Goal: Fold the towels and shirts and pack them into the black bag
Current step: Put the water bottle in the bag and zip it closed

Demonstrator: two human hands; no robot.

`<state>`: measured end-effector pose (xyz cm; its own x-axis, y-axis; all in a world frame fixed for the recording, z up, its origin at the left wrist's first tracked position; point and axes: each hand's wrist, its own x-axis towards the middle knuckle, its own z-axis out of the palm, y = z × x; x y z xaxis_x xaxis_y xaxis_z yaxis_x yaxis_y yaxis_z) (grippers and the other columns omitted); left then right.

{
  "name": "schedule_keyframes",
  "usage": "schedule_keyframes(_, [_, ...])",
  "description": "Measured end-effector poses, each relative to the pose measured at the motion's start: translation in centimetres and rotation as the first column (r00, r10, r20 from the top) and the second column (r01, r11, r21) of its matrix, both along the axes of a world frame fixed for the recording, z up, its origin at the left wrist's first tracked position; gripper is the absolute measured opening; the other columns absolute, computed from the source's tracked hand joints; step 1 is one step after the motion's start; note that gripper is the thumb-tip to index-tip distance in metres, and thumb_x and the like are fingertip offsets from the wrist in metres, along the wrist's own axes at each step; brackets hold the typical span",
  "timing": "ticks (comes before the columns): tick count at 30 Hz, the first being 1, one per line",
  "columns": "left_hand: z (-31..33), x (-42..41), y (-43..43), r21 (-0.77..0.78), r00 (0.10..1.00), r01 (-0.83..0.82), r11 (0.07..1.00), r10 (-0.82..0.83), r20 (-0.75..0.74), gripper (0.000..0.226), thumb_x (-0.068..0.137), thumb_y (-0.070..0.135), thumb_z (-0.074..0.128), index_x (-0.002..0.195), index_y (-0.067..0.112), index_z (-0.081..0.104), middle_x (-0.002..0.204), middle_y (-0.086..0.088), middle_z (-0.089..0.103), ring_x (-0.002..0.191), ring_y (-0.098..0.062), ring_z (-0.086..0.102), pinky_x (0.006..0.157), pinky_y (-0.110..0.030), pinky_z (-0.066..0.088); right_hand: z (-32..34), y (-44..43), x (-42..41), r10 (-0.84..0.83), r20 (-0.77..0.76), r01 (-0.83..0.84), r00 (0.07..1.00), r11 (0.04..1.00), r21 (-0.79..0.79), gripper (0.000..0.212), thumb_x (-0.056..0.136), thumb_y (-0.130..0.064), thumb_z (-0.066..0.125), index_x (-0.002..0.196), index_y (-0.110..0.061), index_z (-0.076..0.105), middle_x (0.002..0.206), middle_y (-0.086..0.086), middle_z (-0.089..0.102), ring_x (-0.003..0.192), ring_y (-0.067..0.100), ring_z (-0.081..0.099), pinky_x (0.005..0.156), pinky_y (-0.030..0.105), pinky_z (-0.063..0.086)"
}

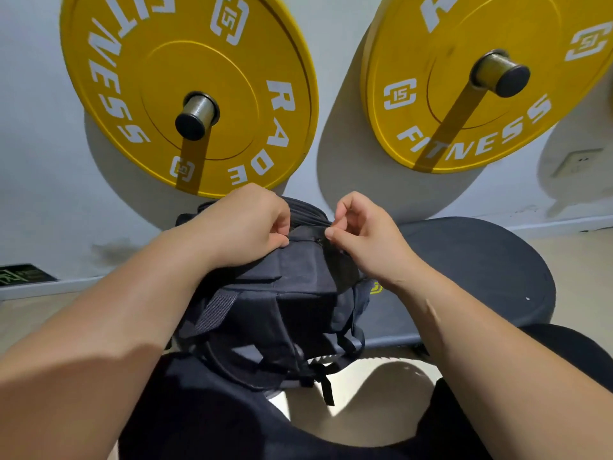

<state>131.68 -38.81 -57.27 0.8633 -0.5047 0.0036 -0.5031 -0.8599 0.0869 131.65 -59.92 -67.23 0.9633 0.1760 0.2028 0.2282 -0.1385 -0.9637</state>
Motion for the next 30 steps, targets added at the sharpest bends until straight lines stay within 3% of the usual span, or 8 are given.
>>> schedule_keyframes(5, [-0.6, -0.1, 1.5, 0.06, 0.995, -0.072, 0.996, 0.075, -0.058, 0.014, 0.084, 0.031, 0.076, 0.073, 0.029, 0.067, 0.07, 0.015, 0.062, 0.069, -0.001, 0.055, 0.062, -0.025, 0.046, -2.3, -1.7, 0.3, -0.006, -0.07, 0.012, 0.998, 0.997, 0.075, 0.018, 0.081, -0.01, 0.064, 0.09, -0.018, 0.05, 0.068, 0.002, 0.054, 0.066, 0.019, 0.044, 0.068, 0.038, 0.038])
schedule_keyframes(8, [-0.1, 0.0, -0.9, 0.084, 0.993, -0.072, 0.994, 0.08, -0.088, 0.006, 0.083, 0.031, 0.074, 0.083, 0.026, 0.071, 0.077, 0.015, 0.064, 0.075, -0.003, 0.057, 0.062, -0.02, 0.043, -2.4, -2.1, 0.7, 0.034, -0.1, -0.021, 0.994, 0.991, 0.129, 0.02, 0.083, -0.005, 0.064, 0.093, -0.015, 0.05, 0.066, 0.004, 0.056, 0.066, 0.02, 0.05, 0.068, 0.034, 0.042])
schedule_keyframes(12, [-1.1, 0.5, -6.4, 0.165, 1.0, -0.023, 0.986, 0.024, -0.003, 0.029, 0.083, 0.047, 0.069, 0.096, 0.021, 0.067, 0.092, 0.002, 0.066, 0.092, -0.024, 0.062, 0.075, -0.034, 0.052, -2.2, -2.9, 1.5, 0.113, -0.125, -0.096, 0.986, 0.986, 0.139, 0.023, 0.089, 0.008, 0.061, 0.094, -0.011, 0.05, 0.068, 0.011, 0.055, 0.064, 0.021, 0.052, 0.065, 0.031, 0.045])
schedule_keyframes(15, [-3.3, 1.0, -9.8, 0.312, 0.999, -0.037, 0.949, 0.036, 0.01, 0.015, 0.09, 0.033, 0.063, 0.092, 0.021, 0.054, 0.096, -0.006, 0.062, 0.096, -0.031, 0.062, 0.071, -0.036, 0.043, -2.4, -3.4, 2.3, 0.126, -0.117, -0.113, 0.985, 0.987, 0.115, 0.022, 0.087, 0.005, 0.064, 0.093, -0.012, 0.051, 0.069, 0.014, 0.058, 0.063, 0.022, 0.053, 0.065, 0.034, 0.045])
schedule_keyframes(17, [-4.3, 1.6, -10.2, 0.311, 0.998, -0.06, 0.948, 0.054, 0.026, 0.007, 0.092, 0.023, 0.06, 0.096, 0.018, 0.06, 0.099, -0.008, 0.065, 0.093, -0.031, 0.062, 0.071, -0.038, 0.045, -2.9, -3.8, 2.6, 0.105, -0.11, -0.095, 0.988, 0.991, 0.097, 0.023, 0.085, 0.003, 0.065, 0.092, -0.014, 0.051, 0.066, 0.009, 0.059, 0.063, 0.022, 0.053, 0.066, 0.036, 0.045])
schedule_keyframes(23, [-4.4, 2.0, -8.0, 0.273, 0.997, -0.076, 0.959, 0.068, 0.041, 0.014, 0.09, 0.034, 0.067, 0.086, 0.021, 0.064, 0.089, -0.006, 0.067, 0.089, -0.03, 0.062, 0.075, -0.036, 0.049, -5.9, -5.7, 3.3, 0.004, -0.123, 0.0, 0.992, 0.999, 0.036, 0.023, 0.08, -0.009, 0.065, 0.085, -0.027, 0.052, 0.064, -0.001, 0.056, 0.063, 0.019, 0.049, 0.066, 0.044, 0.045])
schedule_keyframes(26, [-4.7, 1.7, -6.9, 0.27, 0.996, -0.093, 0.958, 0.087, 0.036, 0.017, 0.091, 0.037, 0.065, 0.08, 0.025, 0.06, 0.084, 0.001, 0.063, 0.086, -0.024, 0.059, 0.074, -0.034, 0.046, -7.0, -6.6, 3.1, -0.023, -0.139, 0.023, 0.99, 1.0, 0.003, 0.031, 0.083, -0.002, 0.065, 0.084, -0.03, 0.051, 0.067, 0.001, 0.055, 0.063, 0.017, 0.049, 0.068, 0.038, 0.044])
schedule_keyframes(30, [-5.0, 1.8, -7.5, 0.284, 0.988, -0.142, 0.948, 0.152, -0.015, 0.016, 0.089, 0.034, 0.066, 0.079, 0.025, 0.058, 0.082, 0.002, 0.06, 0.088, -0.026, 0.061, 0.076, -0.035, 0.05, -7.7, -6.6, 2.6, -0.083, -0.177, 0.087, 0.981, 0.996, 0.015, 0.021, 0.087, 0.002, 0.064, 0.092, -0.013, 0.05, 0.076, 0.024, 0.06, 0.06, 0.016, 0.055, 0.06, 0.021, 0.044])
